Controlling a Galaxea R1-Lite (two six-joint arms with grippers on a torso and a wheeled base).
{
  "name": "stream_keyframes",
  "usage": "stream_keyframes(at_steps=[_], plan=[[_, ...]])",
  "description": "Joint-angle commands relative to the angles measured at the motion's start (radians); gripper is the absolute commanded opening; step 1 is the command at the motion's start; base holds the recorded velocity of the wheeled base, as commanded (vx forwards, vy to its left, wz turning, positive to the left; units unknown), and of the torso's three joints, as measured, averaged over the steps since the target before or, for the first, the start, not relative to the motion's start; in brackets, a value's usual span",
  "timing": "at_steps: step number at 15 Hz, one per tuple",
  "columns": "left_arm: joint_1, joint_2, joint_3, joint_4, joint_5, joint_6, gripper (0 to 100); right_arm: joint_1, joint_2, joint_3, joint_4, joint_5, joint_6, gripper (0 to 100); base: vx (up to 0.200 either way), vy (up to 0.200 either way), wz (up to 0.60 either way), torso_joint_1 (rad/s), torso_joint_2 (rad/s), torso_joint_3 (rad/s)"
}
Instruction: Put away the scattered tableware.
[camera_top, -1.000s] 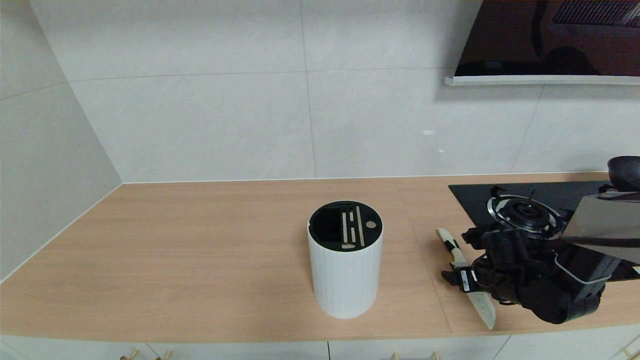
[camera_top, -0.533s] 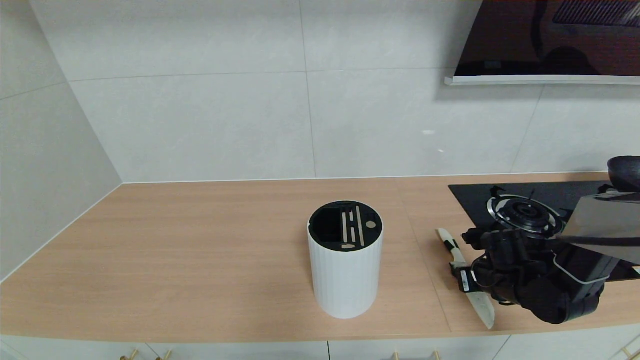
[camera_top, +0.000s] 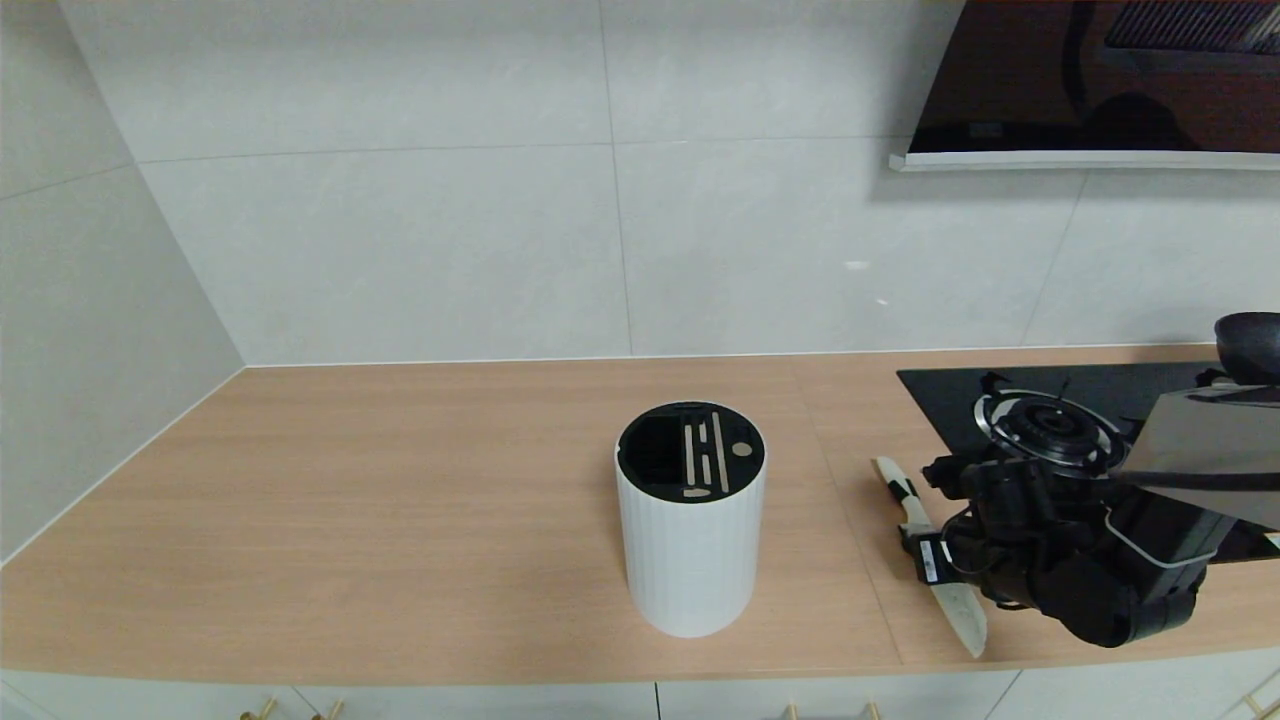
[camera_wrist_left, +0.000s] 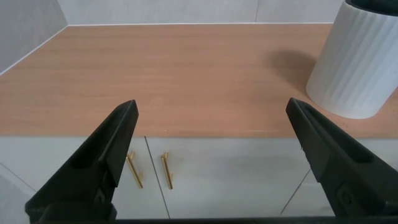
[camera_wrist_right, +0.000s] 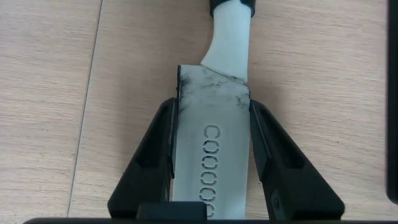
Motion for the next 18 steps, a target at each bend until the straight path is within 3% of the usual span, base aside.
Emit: stream_keyframes(at_steps=[1, 10, 13, 16, 18], plan=[[0.000, 0.002, 0.000, 0.000, 0.000, 0.000, 100, 0.000, -0.011, 0.000, 0.001, 0.000, 0.001, 0, 0.000, 0.000, 0.00, 0.000, 0.00, 0.000], [0.000, 0.000, 0.000, 0.001, -0.004, 0.020, 100, 0.017, -0.376, 0.078, 0.010, 0.006, 0.021, 0, 0.000, 0.000, 0.00, 0.000, 0.00, 0.000], [0.000, 0.000, 0.000, -0.005, -0.009, 0.081, 100, 0.045, -0.469, 0.113, 0.005, 0.010, 0.020, 0, 0.000, 0.000, 0.00, 0.000, 0.00, 0.000], [0.000, 0.000, -0.089, -0.054, 0.011, 0.076, 100, 0.094, -0.595, 0.130, 0.016, 0.010, 0.020, 0, 0.000, 0.000, 0.00, 0.000, 0.00, 0.000], [-0.003, 0.060, -0.166, 0.029, -0.081, 0.078, 100, 0.120, -0.638, 0.118, 0.042, 0.012, 0.018, 0, 0.000, 0.000, 0.00, 0.000, 0.00, 0.000]])
